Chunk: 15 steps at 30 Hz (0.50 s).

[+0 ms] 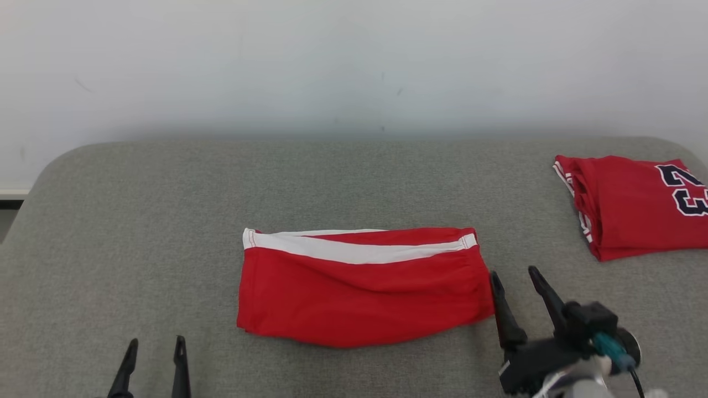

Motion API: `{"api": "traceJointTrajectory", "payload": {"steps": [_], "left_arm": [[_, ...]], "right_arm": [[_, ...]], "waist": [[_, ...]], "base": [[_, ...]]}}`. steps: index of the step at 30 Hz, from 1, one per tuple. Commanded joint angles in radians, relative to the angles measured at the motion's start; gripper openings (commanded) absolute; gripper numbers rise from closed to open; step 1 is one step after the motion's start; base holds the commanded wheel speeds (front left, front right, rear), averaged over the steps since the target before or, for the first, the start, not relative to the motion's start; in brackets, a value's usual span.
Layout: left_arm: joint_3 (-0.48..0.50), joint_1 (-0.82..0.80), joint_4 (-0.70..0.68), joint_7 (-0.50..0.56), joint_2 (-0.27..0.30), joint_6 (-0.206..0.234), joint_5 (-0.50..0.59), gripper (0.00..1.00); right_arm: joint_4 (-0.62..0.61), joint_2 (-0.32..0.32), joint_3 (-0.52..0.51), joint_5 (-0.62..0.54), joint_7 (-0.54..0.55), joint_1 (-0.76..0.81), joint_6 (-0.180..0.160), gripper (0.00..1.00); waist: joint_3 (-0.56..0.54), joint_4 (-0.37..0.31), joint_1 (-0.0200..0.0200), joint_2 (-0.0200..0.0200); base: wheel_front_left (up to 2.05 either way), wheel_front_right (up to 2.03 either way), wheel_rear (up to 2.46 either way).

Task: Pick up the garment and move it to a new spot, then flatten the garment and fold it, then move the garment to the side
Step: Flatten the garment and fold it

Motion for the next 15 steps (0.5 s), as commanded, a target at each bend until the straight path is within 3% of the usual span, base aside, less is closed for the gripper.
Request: {"api": "traceJointTrajectory", "payload": {"steps": [1, 15], "left_arm": [[0.001, -0.015, 0.004, -0.003, -0.011, -0.008, 0.011, 1.0], [0.016, -0.059, 0.044, -0.003, -0.061, -0.059, 0.053, 1.0]], "right_arm": [[0.023, -0.002, 0.008, -0.01, 0.007, -0.039, -0.003, 1.0], [0.471, -0.028, -0.004, -0.02, 0.069, -0.331, -0.003, 1.0]], "waist": [[0.01, 0.014, 0.0, 0.0], [0.043, 0.079, 0.0, 0.0]], "base": [[0.0, 0.0, 0.0], [0.0, 0.0, 0.0]]}}
